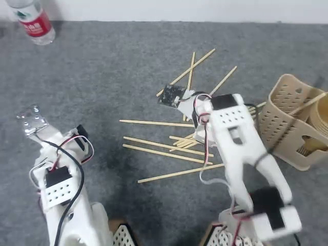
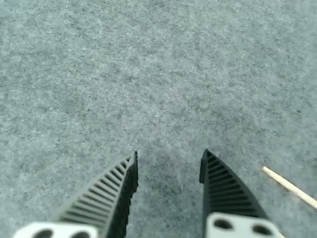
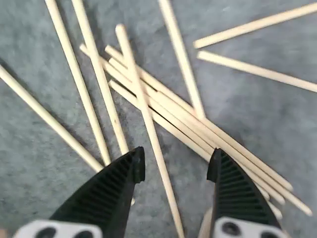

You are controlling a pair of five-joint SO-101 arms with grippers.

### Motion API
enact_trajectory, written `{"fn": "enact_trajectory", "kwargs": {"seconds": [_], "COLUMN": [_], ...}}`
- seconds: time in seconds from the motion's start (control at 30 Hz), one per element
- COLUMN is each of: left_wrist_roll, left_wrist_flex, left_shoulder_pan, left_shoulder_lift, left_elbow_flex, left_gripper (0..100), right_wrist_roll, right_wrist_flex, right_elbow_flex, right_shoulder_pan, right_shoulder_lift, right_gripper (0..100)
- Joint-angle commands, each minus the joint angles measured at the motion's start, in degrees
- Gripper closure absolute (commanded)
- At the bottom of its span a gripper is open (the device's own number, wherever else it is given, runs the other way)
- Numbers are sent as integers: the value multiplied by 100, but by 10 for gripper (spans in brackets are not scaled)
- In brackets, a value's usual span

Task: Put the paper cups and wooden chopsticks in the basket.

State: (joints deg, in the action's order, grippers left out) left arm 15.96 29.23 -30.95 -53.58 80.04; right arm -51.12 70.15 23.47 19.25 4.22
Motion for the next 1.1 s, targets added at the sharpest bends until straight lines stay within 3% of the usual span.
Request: {"fn": "enact_trajectory", "kwargs": {"seconds": [0.0,0.27,0.57,0.87,1.07], "left_wrist_roll": [53,53,53,53,53], "left_wrist_flex": [-229,-237,-237,-237,-229], "left_shoulder_pan": [-9,0,0,0,0], "left_shoulder_lift": [-53,-53,-53,-53,-53], "left_elbow_flex": [-48,-48,-48,-48,-48], "left_gripper": [805,805,805,805,805], "right_wrist_roll": [-316,-809,-897,-905,-1187], "right_wrist_flex": [-426,-866,-971,-1358,-1305], "right_elbow_flex": [-53,-53,62,158,185], "right_shoulder_pan": [-224,-690,-681,-593,-576], "right_shoulder_lift": [-497,-1156,-1455,-1464,-1464], "right_gripper": [790,790,795,941,821]}}
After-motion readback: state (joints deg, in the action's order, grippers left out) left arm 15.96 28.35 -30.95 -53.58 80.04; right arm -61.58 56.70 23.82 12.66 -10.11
